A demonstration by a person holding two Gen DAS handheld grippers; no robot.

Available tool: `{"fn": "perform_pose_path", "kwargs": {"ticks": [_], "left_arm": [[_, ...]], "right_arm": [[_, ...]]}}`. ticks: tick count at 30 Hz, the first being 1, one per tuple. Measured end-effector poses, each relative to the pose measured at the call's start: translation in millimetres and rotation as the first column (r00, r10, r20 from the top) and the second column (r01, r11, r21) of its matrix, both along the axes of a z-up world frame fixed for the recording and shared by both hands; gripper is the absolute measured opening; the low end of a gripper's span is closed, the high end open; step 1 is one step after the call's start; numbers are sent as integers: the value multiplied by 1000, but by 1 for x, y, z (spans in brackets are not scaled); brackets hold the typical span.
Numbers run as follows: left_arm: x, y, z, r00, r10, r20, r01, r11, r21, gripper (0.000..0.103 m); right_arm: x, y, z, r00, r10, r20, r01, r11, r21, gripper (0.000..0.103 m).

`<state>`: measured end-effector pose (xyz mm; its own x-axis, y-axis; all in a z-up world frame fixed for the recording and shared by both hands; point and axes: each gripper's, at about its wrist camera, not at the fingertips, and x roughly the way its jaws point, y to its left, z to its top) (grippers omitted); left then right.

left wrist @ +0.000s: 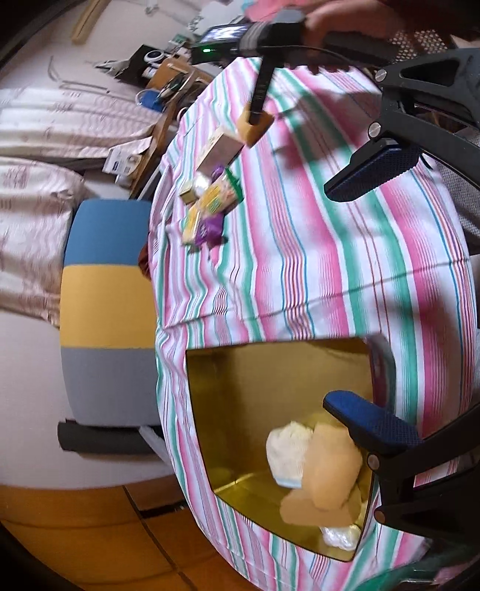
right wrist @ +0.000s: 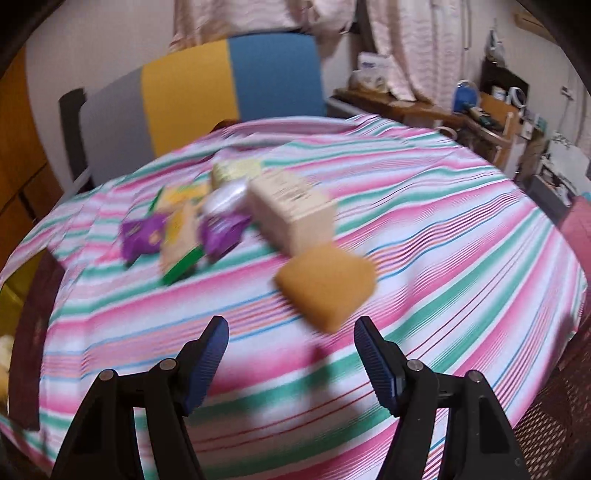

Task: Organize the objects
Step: 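Move the right gripper back to the items and grasp the last tan sponge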

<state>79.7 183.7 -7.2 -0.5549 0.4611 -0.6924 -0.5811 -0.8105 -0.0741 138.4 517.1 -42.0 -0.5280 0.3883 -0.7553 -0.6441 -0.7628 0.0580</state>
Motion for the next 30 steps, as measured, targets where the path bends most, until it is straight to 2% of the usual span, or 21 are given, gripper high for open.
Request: {"fn": "perform_pose_path", "kwargs": {"ticks": [6, 12, 15, 19, 22, 25, 28, 30], "left_arm": [[10, 18, -9, 998, -55, 33, 56, 998, -22, 103], [16, 27, -15, 996, -79, 46, 81, 996, -48, 103], [17, 31, -18, 995, -86, 52, 89, 994, -55, 103], [15, 36, -21, 994, -88, 62, 92, 994, -64, 103], [14, 39, -23, 994, -91, 68, 96, 993, -71, 103], [15, 42, -25, 992, -100, 72, 106, 991, -78, 103], [16, 45, -25, 992, -102, 73, 107, 991, -80, 103], [15, 48, -26, 992, -102, 77, 108, 991, -79, 103]], "right_arm": [[-4, 42, -1, 1000, 6, -16, -5, 1000, 10, 72], [-11, 76, -14, 999, 7, -47, -9, 998, -59, 72], [-11, 82, -22, 996, 20, -81, -30, 991, -129, 72], [-12, 75, -30, 995, 54, -83, -66, 986, -150, 72], [-15, 62, -32, 994, 102, -49, -106, 989, -98, 74], [-20, 49, -33, 987, 159, 21, -159, 987, 2, 74], [-29, 39, -37, 972, 208, 107, -218, 971, 95, 74], [-31, 34, -41, 962, 239, 132, -254, 960, 119, 74]]}}
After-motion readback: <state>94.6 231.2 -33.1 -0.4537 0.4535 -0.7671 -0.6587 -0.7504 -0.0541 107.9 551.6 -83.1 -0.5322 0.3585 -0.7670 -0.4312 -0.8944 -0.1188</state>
